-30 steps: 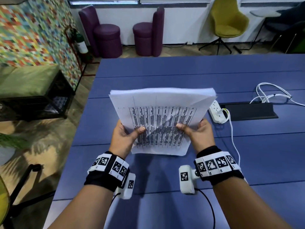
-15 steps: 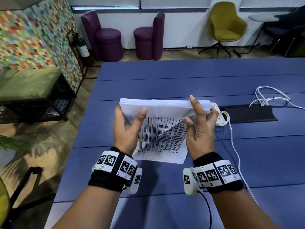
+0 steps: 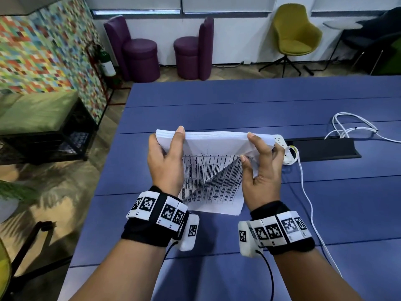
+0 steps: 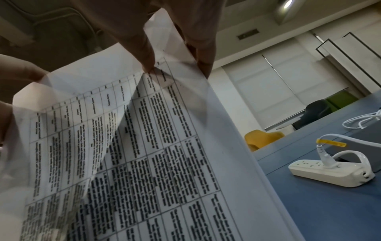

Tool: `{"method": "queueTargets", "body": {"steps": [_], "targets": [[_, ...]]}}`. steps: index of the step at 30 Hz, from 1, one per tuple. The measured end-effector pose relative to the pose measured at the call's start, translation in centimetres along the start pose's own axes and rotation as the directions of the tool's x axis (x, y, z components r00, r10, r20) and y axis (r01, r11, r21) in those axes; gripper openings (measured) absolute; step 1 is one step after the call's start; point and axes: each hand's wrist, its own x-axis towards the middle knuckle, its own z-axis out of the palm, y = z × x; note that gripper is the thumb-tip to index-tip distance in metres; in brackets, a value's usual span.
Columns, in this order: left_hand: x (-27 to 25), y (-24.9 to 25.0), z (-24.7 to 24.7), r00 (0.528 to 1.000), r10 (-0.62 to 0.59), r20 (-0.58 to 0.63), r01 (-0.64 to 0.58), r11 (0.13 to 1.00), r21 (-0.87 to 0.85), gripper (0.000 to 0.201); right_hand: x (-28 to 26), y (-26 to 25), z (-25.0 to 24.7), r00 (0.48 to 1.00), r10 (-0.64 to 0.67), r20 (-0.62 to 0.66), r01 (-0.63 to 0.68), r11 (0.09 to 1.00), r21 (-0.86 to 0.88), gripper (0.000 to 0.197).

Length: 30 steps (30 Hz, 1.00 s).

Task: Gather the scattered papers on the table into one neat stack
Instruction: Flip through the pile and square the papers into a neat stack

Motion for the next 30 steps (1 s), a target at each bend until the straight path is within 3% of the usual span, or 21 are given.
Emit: {"method": "queueTargets", "body": {"steps": [2, 6, 9, 11, 12, 14, 15, 16, 21, 27, 30], "targets": [[0.0, 0.0, -0.3, 0.997, 0.001, 0.08, 0.001, 1.0, -0.023, 0.029, 0.2, -0.1, 0.0, 1.0, -0.009, -0.012, 0.009, 1.0, -0.004, 0.051], [0.3, -2.4, -2.3, 0.954, -0.021, 0.299, 0.038, 0.998, -0.053, 0.057, 0.5, 0.1, -0.1, 1.0, 0.016, -0.023, -0.014, 0.998, 0.068, 0.057], [0.8, -4.5, -3.9, 0.926, -0.141, 0.35, 0.144, 0.989, 0.017, 0.049, 0.4, 1.3, 0.3, 0.97, 0.241, 0.019, -0.228, 0.889, 0.397, 0.079], [1.2, -5.5, -4.7, 0.896, -0.226, 0.382, 0.218, 0.974, 0.067, 0.039, 0.3, 2.5, 0.3, 0.906, 0.397, 0.144, -0.412, 0.758, 0.505, 0.071], [1.3, -5.9, -4.9, 0.882, -0.26, 0.393, 0.247, 0.965, 0.084, 0.035, 0.2, 3.4, 0.5, 0.857, 0.456, 0.242, -0.515, 0.719, 0.466, 0.068], [1.4, -6.5, -4.8, 0.863, -0.301, 0.406, 0.284, 0.953, 0.103, 0.028, 0.3, 5.1, 0.7, 0.701, 0.584, 0.409, -0.707, 0.641, 0.298, 0.092], [1.3, -6.6, -4.7, 0.859, -0.308, 0.41, 0.294, 0.951, 0.099, 0.029, 0.6, 6.0, 0.8, 0.637, 0.634, 0.439, -0.759, 0.613, 0.217, 0.097], [1.3, -6.5, -4.4, 0.859, -0.309, 0.409, 0.3, 0.95, 0.087, 0.03, 0.9, 6.7, 0.9, 0.608, 0.662, 0.438, -0.779, 0.605, 0.167, 0.095], [1.3, -5.2, -3.9, 0.882, -0.251, 0.399, 0.27, 0.963, 0.008, 0.031, 2.5, 7.8, 1.6, 0.652, 0.658, 0.376, -0.755, 0.609, 0.242, 0.109], [0.0, -7.5, -4.6, 0.865, -0.346, 0.364, 0.339, 0.937, 0.085, 0.031, -1.2, 8.3, 2.1, 0.58, 0.684, 0.443, -0.804, 0.567, 0.177, 0.108], [-0.2, -7.8, -4.3, 0.884, -0.361, 0.297, 0.351, 0.932, 0.087, 0.029, -0.7, 8.9, 2.5, 0.572, 0.686, 0.45, -0.805, 0.575, 0.146, 0.088]]}}
